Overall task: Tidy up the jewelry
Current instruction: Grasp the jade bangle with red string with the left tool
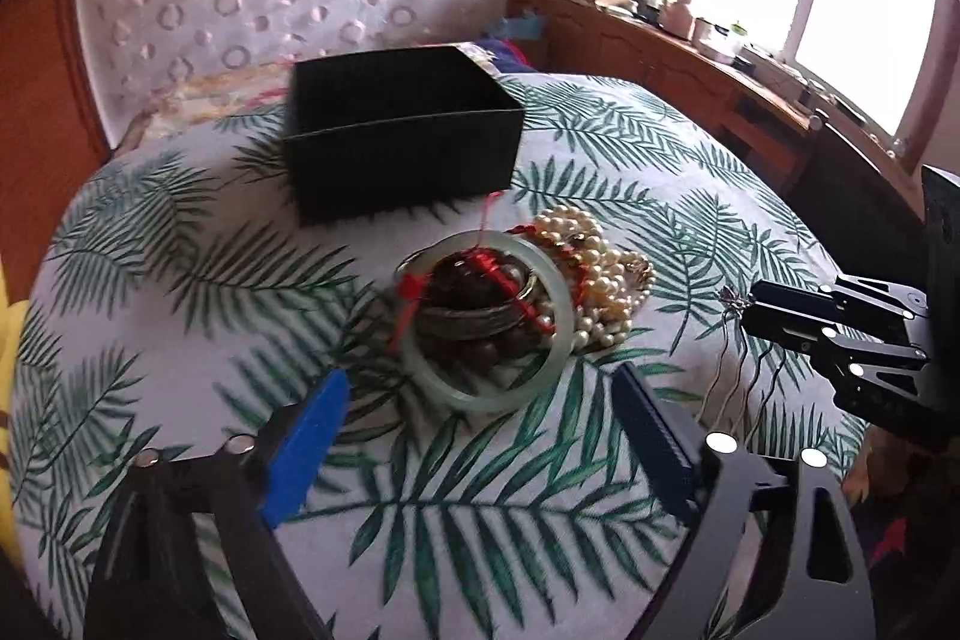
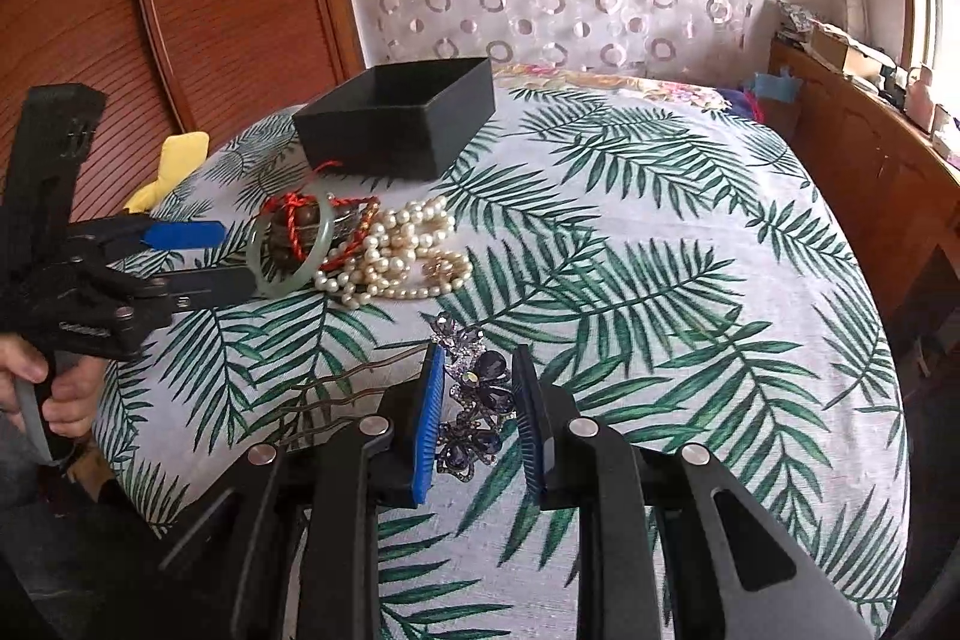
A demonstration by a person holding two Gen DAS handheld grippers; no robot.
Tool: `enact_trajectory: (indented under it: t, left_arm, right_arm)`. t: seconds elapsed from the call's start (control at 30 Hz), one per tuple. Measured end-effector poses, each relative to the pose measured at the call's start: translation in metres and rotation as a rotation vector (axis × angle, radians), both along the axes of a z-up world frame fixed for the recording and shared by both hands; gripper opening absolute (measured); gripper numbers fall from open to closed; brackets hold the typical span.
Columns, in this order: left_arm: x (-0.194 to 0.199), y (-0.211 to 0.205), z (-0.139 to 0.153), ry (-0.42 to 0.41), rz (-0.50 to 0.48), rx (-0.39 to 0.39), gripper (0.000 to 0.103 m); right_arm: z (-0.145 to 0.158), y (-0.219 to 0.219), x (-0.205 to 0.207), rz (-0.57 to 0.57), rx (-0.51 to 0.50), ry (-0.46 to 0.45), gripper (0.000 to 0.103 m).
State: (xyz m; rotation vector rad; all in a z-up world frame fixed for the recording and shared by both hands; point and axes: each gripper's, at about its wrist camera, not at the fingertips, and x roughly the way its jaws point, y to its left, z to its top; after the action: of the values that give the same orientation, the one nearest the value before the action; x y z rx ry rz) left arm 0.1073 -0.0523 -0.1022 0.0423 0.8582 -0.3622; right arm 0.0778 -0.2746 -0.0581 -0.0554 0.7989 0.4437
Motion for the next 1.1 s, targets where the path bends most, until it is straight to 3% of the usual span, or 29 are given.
enact_trajectory:
  t: [0.33, 0.4, 0.47, 0.57, 0.8, 1.1]
  left_arm:
    - [0.023, -0.021, -0.012, 0.014, -0.015, 0.108, 0.08]
    - [0.024, -0.021, -0.012, 0.006, -0.014, 0.121, 0.074]
    - [0.024, -0.019, -0.01, 0.003, -0.022, 0.107, 0.068]
    - [0.021, -0.015, -0.006, -0.023, -0.007, 0.12, 0.068]
    - [0.004, 0.006, 0.021, -0.084, 0.009, 0.044, 0.068]
    - [0.006, 0.026, 0.042, -0.133, 0.058, 0.022, 0.068]
  right_arm:
    - [0.006, -0.002, 0.005, -0.003, 0.004, -0.016, 0.025]
    - [0.008, -0.002, 0.005, -0.001, 0.005, -0.018, 0.025]
    - [0.009, 0.001, 0.006, 0.002, 0.004, -0.021, 0.025]
    - [0.012, 0.003, 0.007, 0.005, 0.003, -0.026, 0.025]
    - [0.018, 0.008, 0.01, 0.009, 0.006, -0.045, 0.025]
    - [0.042, 0.024, 0.025, 0.035, -0.002, -0.098, 0.025]
